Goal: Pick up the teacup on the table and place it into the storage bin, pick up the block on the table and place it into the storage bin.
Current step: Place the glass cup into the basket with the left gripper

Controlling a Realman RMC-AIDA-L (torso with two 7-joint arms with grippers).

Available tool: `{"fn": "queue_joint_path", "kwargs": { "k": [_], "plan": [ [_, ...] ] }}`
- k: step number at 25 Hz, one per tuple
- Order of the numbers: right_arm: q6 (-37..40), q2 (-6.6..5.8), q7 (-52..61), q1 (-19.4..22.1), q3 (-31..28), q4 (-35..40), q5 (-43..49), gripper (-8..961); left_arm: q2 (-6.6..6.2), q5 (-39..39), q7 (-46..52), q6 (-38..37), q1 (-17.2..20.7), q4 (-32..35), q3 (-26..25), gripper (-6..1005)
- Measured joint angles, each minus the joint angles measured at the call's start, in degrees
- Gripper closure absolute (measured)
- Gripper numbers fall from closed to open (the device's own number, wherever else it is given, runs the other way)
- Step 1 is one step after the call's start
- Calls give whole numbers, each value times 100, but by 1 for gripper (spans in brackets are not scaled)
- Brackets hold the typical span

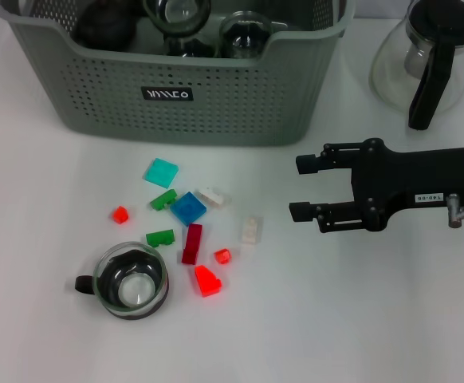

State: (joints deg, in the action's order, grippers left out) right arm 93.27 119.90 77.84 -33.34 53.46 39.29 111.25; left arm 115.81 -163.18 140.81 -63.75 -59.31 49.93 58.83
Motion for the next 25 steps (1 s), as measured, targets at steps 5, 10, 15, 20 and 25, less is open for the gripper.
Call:
{"fn": "queue_joint_path", "kwargs": {
  "k": [5,10,15,20,25],
  "plan": [
    [-36,0,2,-5,-2,0,9,192,43,-36,15,472,-26,-399,776,938],
    [-50,0,6,-4,-6,0,11,192,20,-47,22,709,-111,-765,962,936],
    [-94,-6,13,-8,-11,0,11,192,35,-54,4,747,-62,-782,1086,892],
    [-153,-4,19,-7,-11,0,-4,192,233,-8,-6,659,175,-96,542,817],
    [-138,-2,26,11,-10,-22,-3,192,382,1672,-763,-403,812,1561,-1084,615]
  ]
}}
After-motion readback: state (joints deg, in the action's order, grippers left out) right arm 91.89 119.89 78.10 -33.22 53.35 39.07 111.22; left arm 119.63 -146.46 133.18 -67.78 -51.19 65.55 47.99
